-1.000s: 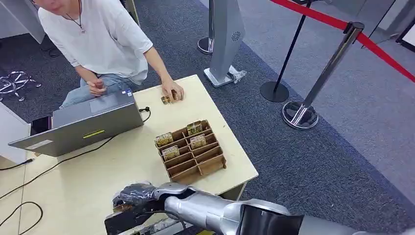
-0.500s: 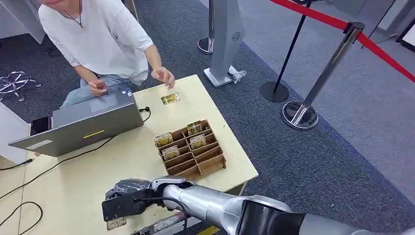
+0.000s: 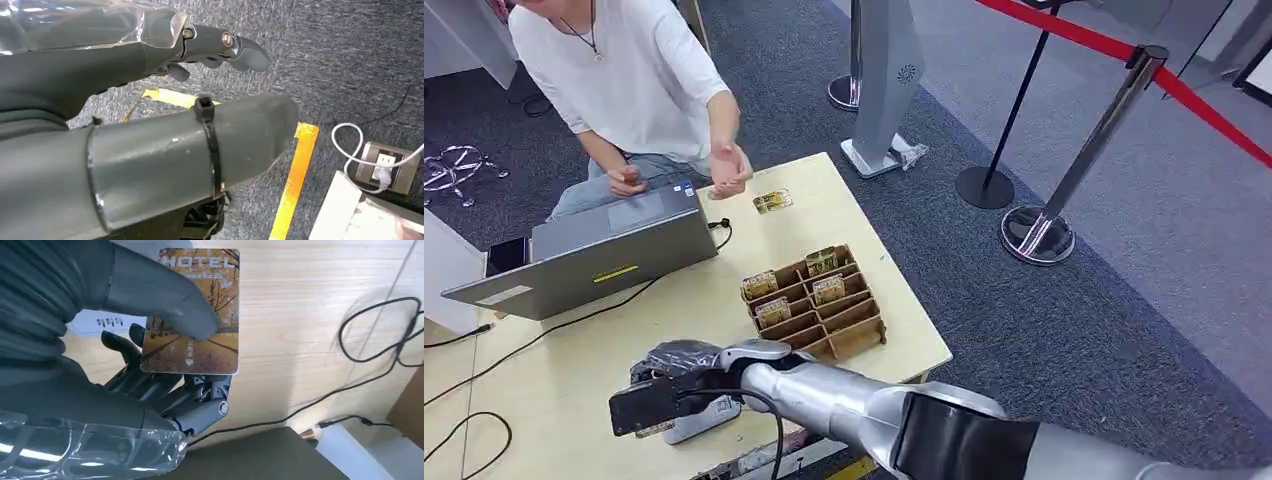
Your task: Pass the card to the sensor for recognition and then transmit it.
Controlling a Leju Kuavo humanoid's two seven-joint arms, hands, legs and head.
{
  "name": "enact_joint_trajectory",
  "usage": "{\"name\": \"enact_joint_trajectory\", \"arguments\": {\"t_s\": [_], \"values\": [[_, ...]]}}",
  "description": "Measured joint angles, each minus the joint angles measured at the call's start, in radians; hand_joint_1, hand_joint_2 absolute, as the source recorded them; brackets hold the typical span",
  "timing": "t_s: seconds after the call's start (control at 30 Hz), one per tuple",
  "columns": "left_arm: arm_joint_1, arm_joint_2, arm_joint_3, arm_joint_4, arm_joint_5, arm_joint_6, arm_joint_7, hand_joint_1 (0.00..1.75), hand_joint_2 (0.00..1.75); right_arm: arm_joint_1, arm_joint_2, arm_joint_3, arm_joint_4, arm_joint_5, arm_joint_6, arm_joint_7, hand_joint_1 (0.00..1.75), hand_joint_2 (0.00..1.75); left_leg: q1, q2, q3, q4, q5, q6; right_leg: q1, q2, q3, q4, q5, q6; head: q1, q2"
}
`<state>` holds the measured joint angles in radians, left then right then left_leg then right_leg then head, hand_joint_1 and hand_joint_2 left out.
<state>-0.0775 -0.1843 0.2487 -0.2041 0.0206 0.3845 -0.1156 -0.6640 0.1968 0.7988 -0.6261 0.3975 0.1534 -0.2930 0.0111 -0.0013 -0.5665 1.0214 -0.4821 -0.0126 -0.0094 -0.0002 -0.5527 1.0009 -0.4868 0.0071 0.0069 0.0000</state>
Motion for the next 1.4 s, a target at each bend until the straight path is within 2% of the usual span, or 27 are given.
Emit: {"name": "enact_joint_trajectory", "arguments": {"t_s": [0.4, 0.6, 1.0, 1.4], "values": [[0.000, -0.004, -0.001, 0.000, -0.002, -0.010, -0.002, 0.00, 0.00, -0.031, 0.012, 0.044, 0.112, 0.050, -0.042, 0.007, 1.75, 1.75, 0.000, 0.000, 0.000, 0.000, 0.000, 0.000, 0.000, 0.000, 0.000, 0.000, 0.000, 0.000, 0.000, 0.000], [0.000, 0.006, -0.002, 0.000, -0.006, -0.035, 0.006, 0.00, 0.00, -0.034, 0.012, 0.067, 0.134, 0.071, -0.057, 0.010, 1.75, 1.75, 0.000, 0.000, 0.000, 0.000, 0.000, 0.000, 0.000, 0.000, 0.000, 0.000, 0.000, 0.000, 0.000, 0.000], [0.000, 0.012, -0.002, 0.000, -0.003, -0.032, 0.006, 0.00, 0.00, -0.052, 0.012, 0.114, 0.163, 0.131, -0.128, 0.032, 1.75, 1.75, 0.000, 0.000, 0.000, 0.000, 0.000, 0.000, 0.000, 0.000, 0.000, 0.000, 0.000, 0.000, 0.000, 0.000], [0.000, 0.013, -0.002, 0.000, 0.000, -0.031, -0.003, 0.00, 0.00, -0.057, 0.019, 0.192, 0.172, 0.300, -0.259, 0.097, 1.75, 1.75, 0.000, 0.000, 0.000, 0.000, 0.000, 0.000, 0.000, 0.000, 0.000, 0.000, 0.000, 0.000, 0.000, 0.000]]}}
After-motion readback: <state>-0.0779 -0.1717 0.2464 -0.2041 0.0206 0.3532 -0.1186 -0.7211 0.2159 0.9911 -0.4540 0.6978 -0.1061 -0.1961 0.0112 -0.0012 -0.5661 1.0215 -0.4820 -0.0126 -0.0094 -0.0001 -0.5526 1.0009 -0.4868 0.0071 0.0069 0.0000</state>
